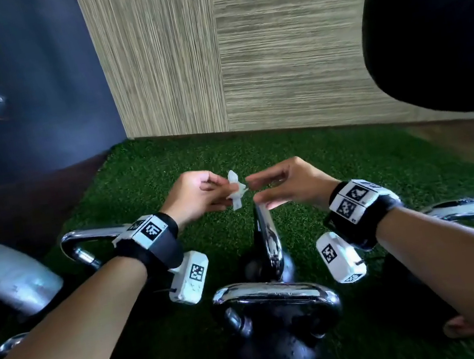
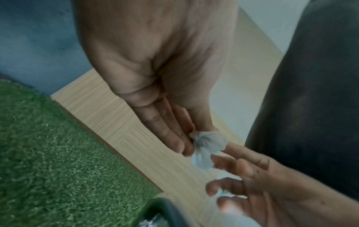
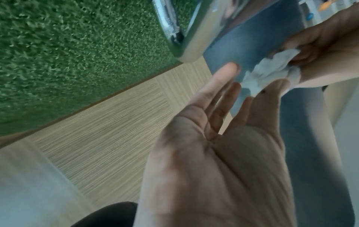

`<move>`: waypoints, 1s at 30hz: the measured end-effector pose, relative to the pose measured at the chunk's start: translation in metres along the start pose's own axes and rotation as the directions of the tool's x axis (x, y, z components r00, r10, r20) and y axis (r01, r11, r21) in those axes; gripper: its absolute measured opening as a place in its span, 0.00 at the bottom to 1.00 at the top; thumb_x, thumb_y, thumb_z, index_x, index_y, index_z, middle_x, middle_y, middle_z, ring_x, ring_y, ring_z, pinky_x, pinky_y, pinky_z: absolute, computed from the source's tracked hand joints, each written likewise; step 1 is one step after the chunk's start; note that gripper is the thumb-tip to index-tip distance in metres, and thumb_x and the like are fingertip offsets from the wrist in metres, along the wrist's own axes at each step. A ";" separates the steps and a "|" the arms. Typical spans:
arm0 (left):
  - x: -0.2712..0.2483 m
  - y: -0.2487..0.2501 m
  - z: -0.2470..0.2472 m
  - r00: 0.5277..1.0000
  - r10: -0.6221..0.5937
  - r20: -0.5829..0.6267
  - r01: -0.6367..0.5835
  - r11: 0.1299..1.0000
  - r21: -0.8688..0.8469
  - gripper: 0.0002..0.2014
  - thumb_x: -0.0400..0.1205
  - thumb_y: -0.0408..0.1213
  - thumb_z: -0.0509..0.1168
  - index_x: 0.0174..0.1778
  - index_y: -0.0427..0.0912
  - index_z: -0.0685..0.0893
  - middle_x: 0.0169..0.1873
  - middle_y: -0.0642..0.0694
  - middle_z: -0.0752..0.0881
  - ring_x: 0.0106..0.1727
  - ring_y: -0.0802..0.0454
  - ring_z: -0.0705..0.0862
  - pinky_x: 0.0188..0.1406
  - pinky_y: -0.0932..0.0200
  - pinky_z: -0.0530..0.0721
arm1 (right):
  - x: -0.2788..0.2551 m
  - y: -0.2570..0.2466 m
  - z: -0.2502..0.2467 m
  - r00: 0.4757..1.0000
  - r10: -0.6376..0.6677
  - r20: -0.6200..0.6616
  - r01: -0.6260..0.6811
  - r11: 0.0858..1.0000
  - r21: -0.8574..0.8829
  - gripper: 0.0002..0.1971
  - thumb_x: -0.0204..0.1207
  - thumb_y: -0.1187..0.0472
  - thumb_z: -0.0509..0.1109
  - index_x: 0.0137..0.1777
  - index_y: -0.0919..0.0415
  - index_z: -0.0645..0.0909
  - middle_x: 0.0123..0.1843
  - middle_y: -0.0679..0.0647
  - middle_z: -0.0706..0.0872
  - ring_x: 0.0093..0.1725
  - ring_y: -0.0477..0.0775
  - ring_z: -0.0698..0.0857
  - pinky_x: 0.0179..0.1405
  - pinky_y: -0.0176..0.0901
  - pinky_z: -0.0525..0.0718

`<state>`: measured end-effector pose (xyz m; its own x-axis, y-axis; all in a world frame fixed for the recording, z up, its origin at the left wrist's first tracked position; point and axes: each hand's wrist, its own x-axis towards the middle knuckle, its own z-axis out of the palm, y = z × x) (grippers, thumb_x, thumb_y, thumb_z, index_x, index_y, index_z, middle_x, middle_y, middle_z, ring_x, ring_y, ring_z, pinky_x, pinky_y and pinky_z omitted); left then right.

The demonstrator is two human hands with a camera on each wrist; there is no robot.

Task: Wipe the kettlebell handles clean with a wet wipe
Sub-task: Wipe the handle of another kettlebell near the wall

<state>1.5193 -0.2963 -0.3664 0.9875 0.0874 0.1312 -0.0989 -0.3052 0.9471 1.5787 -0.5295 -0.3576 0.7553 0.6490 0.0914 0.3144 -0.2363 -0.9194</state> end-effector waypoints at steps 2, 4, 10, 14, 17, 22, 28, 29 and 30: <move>0.001 0.007 0.004 0.999 -0.028 0.019 0.029 0.996 -0.086 0.09 0.77 0.38 0.79 0.47 0.38 0.90 0.42 0.40 0.95 0.43 0.46 0.95 0.42 0.58 0.94 | 0.003 -0.005 0.008 1.000 -0.011 -0.028 0.012 0.999 0.052 0.26 0.69 0.64 0.84 0.68 0.62 0.87 0.59 0.57 0.93 0.53 0.60 0.94 0.56 0.52 0.92; 0.000 0.009 0.008 0.996 -0.053 0.072 0.065 0.982 -0.175 0.10 0.78 0.36 0.77 0.50 0.34 0.90 0.47 0.36 0.95 0.45 0.44 0.95 0.44 0.57 0.94 | 0.005 -0.008 0.016 0.996 -0.036 -0.076 0.042 0.995 0.087 0.28 0.64 0.61 0.86 0.66 0.64 0.88 0.55 0.57 0.95 0.52 0.61 0.94 0.58 0.54 0.92; -0.003 0.009 0.009 0.974 -0.111 0.200 0.165 0.945 -0.282 0.12 0.86 0.40 0.69 0.58 0.35 0.89 0.52 0.33 0.94 0.47 0.42 0.95 0.45 0.53 0.95 | 0.011 0.002 0.019 0.986 -0.047 -0.161 0.068 0.990 0.122 0.20 0.65 0.69 0.86 0.58 0.67 0.91 0.51 0.62 0.95 0.49 0.61 0.94 0.54 0.53 0.93; -0.002 0.002 0.006 0.953 -0.203 0.224 0.188 0.979 0.084 0.08 0.88 0.45 0.68 0.57 0.47 0.89 0.54 0.44 0.94 0.47 0.50 0.94 0.38 0.54 0.94 | 0.012 0.013 0.009 0.963 0.058 -0.264 -0.012 0.985 0.174 0.14 0.65 0.75 0.83 0.50 0.65 0.91 0.47 0.63 0.94 0.43 0.60 0.94 0.46 0.49 0.94; -0.006 -0.016 0.015 0.939 -0.235 0.249 0.006 0.737 0.676 0.17 0.82 0.44 0.76 0.67 0.50 0.87 0.62 0.50 0.91 0.45 0.62 0.90 0.42 0.61 0.88 | 0.014 0.039 -0.005 0.917 0.164 -0.363 -0.104 0.978 0.179 0.14 0.65 0.75 0.85 0.49 0.65 0.90 0.49 0.66 0.94 0.44 0.62 0.95 0.51 0.56 0.93; -0.020 -0.068 0.055 0.835 -0.289 0.467 -0.218 0.606 0.765 0.56 0.66 0.68 0.79 0.86 0.47 0.66 0.76 0.47 0.82 0.76 0.46 0.81 0.78 0.48 0.78 | 0.008 0.083 -0.012 0.835 0.333 -0.437 -0.274 0.942 0.194 0.15 0.63 0.73 0.87 0.48 0.65 0.90 0.50 0.64 0.93 0.48 0.64 0.95 0.52 0.57 0.93; -0.014 -0.094 0.076 0.777 -0.289 0.560 -0.190 0.740 0.645 0.64 0.69 0.70 0.77 0.90 0.47 0.47 0.80 0.49 0.77 0.74 0.51 0.81 0.83 0.53 0.71 | 0.008 0.115 -0.004 0.801 0.445 -0.400 -0.360 0.892 0.272 0.12 0.65 0.75 0.86 0.40 0.62 0.87 0.42 0.61 0.91 0.36 0.56 0.91 0.37 0.45 0.93; -0.011 -0.098 0.078 0.778 -0.273 0.567 -0.224 0.722 0.655 0.63 0.70 0.68 0.77 0.89 0.42 0.47 0.79 0.48 0.77 0.73 0.50 0.81 0.82 0.52 0.72 | 0.010 0.120 -0.001 0.799 0.458 -0.388 -0.378 0.886 0.268 0.11 0.65 0.74 0.86 0.42 0.64 0.88 0.43 0.62 0.92 0.36 0.56 0.92 0.38 0.46 0.93; -0.010 -0.102 0.080 0.777 -0.260 0.574 -0.255 0.704 0.663 0.62 0.71 0.68 0.76 0.88 0.38 0.49 0.79 0.45 0.78 0.73 0.48 0.81 0.82 0.50 0.73 | 0.012 0.123 0.002 0.801 0.465 -0.376 -0.396 0.884 0.251 0.11 0.65 0.72 0.86 0.44 0.64 0.89 0.45 0.63 0.93 0.37 0.57 0.93 0.43 0.49 0.93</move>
<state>1.5295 -0.3417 -0.4876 0.8630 -0.3973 -0.3121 -0.2398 -0.8659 0.4390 1.6249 -0.5493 -0.4706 0.9677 0.1381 -0.2108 -0.1651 -0.2842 -0.9444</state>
